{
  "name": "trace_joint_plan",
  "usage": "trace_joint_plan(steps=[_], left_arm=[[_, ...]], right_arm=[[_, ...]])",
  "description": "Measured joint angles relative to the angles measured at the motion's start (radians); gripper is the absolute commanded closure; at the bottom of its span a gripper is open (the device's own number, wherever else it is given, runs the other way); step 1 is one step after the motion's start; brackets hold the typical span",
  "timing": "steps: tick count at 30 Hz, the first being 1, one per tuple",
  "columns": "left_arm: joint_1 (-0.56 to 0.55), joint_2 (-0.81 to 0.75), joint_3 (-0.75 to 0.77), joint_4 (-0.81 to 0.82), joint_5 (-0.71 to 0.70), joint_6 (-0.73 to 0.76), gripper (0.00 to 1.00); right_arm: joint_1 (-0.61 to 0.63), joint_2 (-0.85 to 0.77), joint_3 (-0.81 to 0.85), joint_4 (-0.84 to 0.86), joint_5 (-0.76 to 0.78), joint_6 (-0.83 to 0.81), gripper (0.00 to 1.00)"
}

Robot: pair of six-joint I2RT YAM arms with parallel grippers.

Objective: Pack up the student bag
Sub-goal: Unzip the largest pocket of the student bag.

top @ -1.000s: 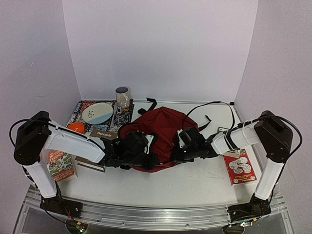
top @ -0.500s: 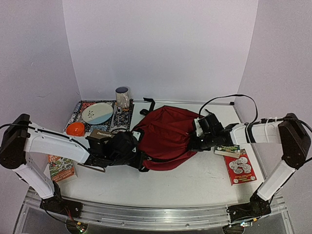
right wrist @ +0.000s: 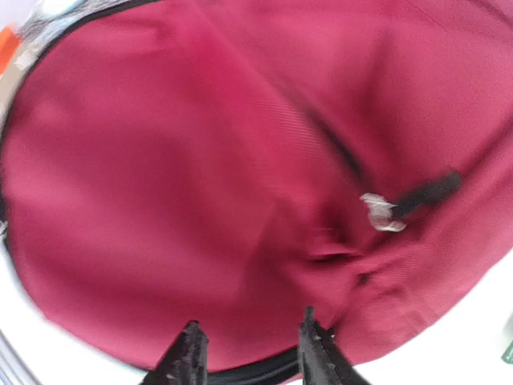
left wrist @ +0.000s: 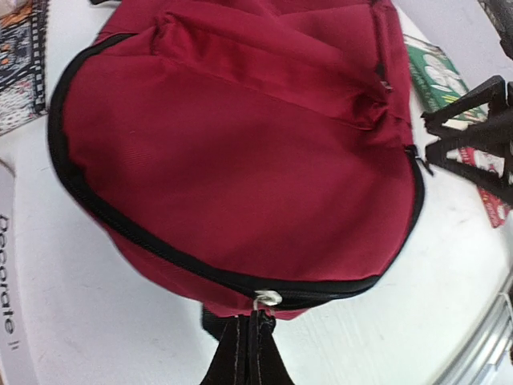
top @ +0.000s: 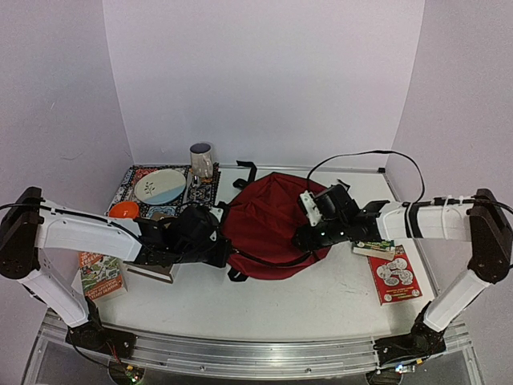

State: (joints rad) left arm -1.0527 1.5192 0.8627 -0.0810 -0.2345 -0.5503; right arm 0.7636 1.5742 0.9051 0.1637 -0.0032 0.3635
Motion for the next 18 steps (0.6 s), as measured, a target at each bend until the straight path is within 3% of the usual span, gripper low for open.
trace_joint_plan(steps=[7,18], left_arm=[[0.000,-0.002,0.004,0.052,0.107,-0.002,1.00],[0.000,-0.084,0.007,0.064,0.189,-0.013,1.00]], right_arm=[[0.136,-0.048,0.020,0.035,-0.011,-0.125,0.36],[0.207,0.077,0.092,0.144,-0.134,-0.263,0.38]])
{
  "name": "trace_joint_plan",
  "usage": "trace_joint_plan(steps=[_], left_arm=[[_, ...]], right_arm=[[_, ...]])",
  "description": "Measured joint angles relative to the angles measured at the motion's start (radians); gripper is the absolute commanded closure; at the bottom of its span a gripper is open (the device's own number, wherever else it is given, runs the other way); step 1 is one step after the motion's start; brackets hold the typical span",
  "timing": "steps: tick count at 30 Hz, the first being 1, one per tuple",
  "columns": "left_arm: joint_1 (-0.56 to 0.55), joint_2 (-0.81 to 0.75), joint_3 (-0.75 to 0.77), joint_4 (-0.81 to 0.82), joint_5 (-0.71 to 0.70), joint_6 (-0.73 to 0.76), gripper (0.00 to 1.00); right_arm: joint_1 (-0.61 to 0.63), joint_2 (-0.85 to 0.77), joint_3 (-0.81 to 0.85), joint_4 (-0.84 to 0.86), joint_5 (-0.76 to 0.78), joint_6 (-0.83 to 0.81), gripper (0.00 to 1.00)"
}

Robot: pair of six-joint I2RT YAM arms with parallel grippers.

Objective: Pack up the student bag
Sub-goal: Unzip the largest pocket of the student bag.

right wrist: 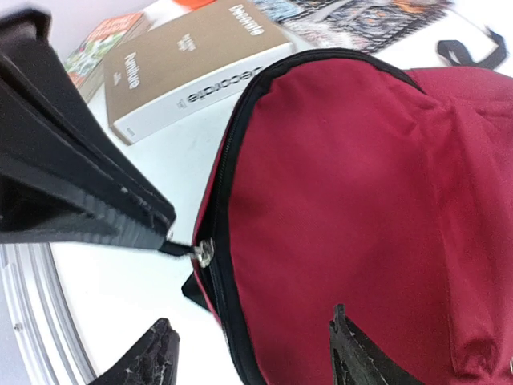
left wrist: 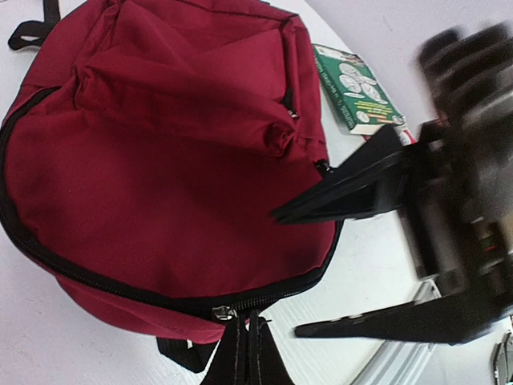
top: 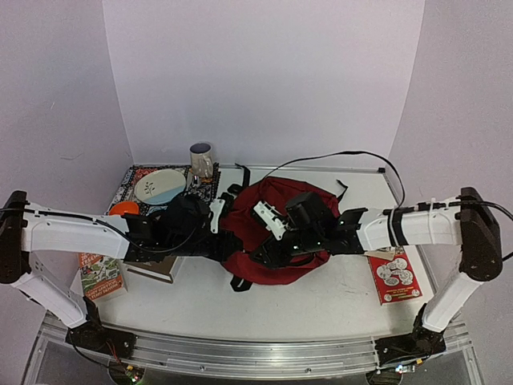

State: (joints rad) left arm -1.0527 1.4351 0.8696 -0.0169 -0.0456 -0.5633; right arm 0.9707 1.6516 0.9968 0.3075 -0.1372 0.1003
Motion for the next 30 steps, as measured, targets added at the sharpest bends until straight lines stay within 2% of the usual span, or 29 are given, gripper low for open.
trace_joint_plan(steps=[4,9,13,19,26,30], left_arm=[[0.000,-0.012,0.000,0.000,0.016,-0.010,1.00],[0.000,-0.016,0.000,0.000,0.016,-0.011,1.00],[0.000,-0.017,0.000,-0.003,-0.021,-0.005,1.00],[0.023,-0.017,0.001,-0.060,-0.099,0.020,1.00],[0.155,0.016,0.005,-0.067,-0.144,0.040,1.00],[0.189,0.056,0.029,-0.082,-0.178,0.047,1.00]], right_arm=[[0.001,0.065,0.038,0.016,-0.020,-0.028,0.49],[0.001,0.104,0.057,0.026,-0.055,-0.057,0.79],[0.001,0.106,0.056,0.026,-0.073,-0.068,0.98],[0.001,0.035,-0.016,0.035,-0.088,-0.079,1.00],[0.000,-0.138,-0.121,-0.006,-0.078,-0.100,1.00],[0.000,-0.231,-0.182,-0.041,-0.048,-0.110,1.00]])
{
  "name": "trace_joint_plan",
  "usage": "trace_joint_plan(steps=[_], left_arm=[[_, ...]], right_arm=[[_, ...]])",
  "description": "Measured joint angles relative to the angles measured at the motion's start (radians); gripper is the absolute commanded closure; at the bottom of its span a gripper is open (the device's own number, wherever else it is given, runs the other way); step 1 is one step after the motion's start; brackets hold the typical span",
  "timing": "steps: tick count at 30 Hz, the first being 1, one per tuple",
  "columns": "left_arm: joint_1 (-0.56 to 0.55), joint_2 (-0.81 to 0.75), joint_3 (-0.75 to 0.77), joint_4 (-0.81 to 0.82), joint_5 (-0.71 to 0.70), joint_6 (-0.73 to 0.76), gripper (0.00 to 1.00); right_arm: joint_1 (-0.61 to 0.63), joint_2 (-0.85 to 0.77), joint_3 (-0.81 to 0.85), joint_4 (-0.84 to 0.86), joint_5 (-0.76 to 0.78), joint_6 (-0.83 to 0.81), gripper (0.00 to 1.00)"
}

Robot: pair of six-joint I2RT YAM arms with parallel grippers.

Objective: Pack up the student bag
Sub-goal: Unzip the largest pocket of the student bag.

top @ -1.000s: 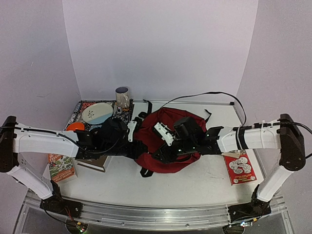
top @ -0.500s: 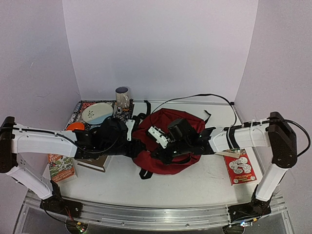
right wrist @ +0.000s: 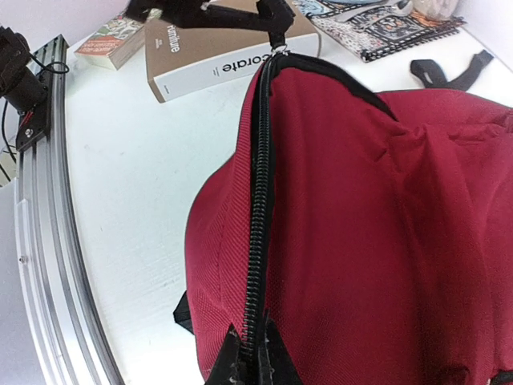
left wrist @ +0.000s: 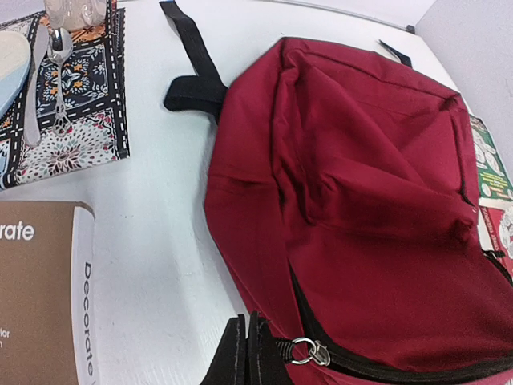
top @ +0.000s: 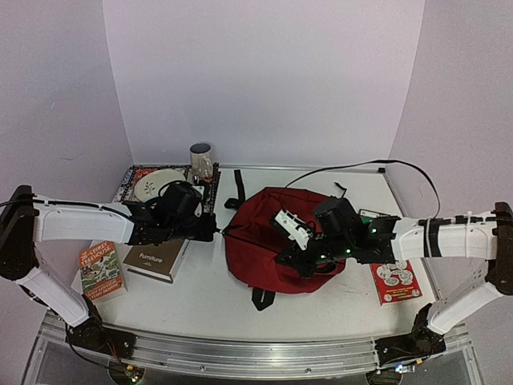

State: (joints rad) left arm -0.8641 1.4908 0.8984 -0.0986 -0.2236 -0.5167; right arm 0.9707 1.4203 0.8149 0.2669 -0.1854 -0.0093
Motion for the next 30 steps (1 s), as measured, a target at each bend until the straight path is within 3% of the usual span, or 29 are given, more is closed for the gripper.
trace_joint_plan(steps=[3,7,12,16,24,30], left_arm=[[0.007,0.049,0.034,0.004,-0.004,0.004,1.00],[0.014,0.134,0.075,0.010,0.005,0.016,1.00],[0.003,0.151,0.071,0.023,0.046,0.021,1.00],[-0.027,0.108,0.039,0.068,0.115,0.012,1.00],[-0.047,0.027,-0.011,0.126,0.196,-0.030,1.00],[-0.050,0.001,-0.024,0.127,0.229,-0.036,1.00]], right_arm=[[0.000,-0.053,-0.031,-0.009,0.021,-0.002,0.98],[0.000,-0.086,-0.044,-0.022,0.028,0.001,0.86],[0.000,-0.081,-0.026,-0.065,-0.028,0.041,0.51],[0.001,-0.021,0.065,-0.071,-0.058,0.091,0.40],[0.004,0.195,0.281,-0.062,-0.058,0.215,0.35],[0.013,0.360,0.379,-0.066,-0.058,0.288,0.42]])
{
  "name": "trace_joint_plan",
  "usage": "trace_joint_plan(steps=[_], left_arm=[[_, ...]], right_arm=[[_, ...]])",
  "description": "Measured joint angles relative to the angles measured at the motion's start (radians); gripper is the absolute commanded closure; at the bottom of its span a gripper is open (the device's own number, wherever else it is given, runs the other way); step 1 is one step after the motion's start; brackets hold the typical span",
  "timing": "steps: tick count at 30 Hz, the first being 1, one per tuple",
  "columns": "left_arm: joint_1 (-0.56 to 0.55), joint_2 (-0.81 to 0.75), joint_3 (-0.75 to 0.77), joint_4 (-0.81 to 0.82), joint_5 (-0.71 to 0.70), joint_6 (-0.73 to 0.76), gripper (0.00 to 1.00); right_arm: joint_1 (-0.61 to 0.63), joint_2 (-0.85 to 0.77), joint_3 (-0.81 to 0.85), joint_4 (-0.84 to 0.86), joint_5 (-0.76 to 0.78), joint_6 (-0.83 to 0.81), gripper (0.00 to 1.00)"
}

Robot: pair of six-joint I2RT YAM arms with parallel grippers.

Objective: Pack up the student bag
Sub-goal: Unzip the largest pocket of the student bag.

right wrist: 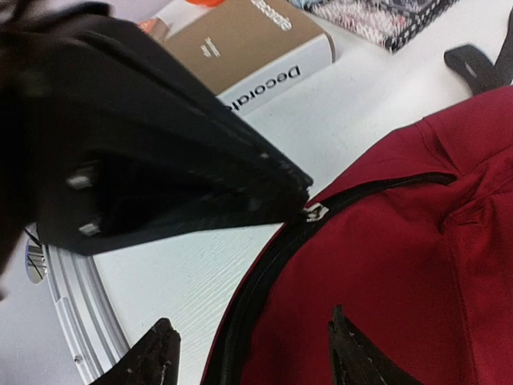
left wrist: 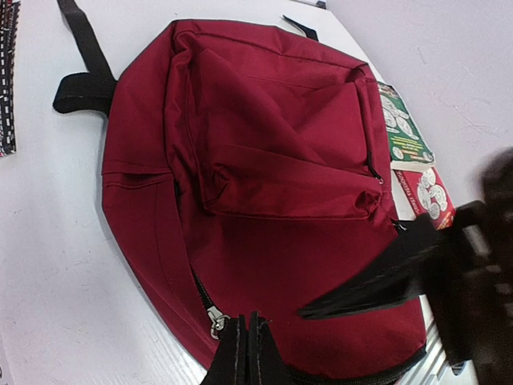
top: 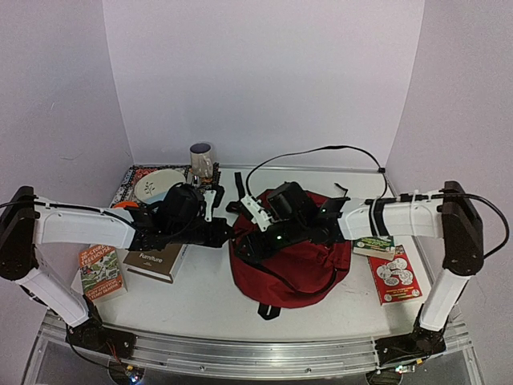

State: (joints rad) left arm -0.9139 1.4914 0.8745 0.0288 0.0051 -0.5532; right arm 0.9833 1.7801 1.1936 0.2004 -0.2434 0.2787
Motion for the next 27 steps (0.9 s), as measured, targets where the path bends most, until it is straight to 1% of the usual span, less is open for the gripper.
trace_joint_plan(steps=[2,7,9,10,12,17,21,27], left_arm=[[-0.002,-0.001,0.000,0.001,0.007,-0.001,1.00],[-0.003,-0.001,0.000,0.002,0.011,-0.001,1.00],[-0.004,-0.001,0.000,0.002,-0.002,0.002,1.00],[-0.003,-0.001,0.000,0.002,-0.012,0.004,1.00],[-0.001,-0.001,0.000,0.002,-0.037,0.007,1.00],[0.026,0.024,0.000,0.002,-0.076,0.013,1.00],[0.045,0.092,0.015,0.002,-0.093,0.023,1.00],[0.101,0.216,0.093,0.015,-0.094,0.030,1.00]], right_arm=[[0.004,0.040,0.020,-0.003,0.000,0.014,0.48],[0.011,0.086,0.046,-0.007,0.000,0.034,0.82],[0.015,0.086,0.046,-0.008,-0.001,0.039,0.93],[0.016,0.086,0.046,-0.007,-0.001,0.037,0.97],[0.017,0.085,0.044,-0.009,-0.001,0.029,1.00],[0.025,0.052,0.005,-0.002,0.001,0.013,1.00],[0.036,-0.007,-0.039,0.002,0.013,-0.003,1.00],[0.046,-0.072,-0.078,0.000,0.025,-0.024,1.00]])
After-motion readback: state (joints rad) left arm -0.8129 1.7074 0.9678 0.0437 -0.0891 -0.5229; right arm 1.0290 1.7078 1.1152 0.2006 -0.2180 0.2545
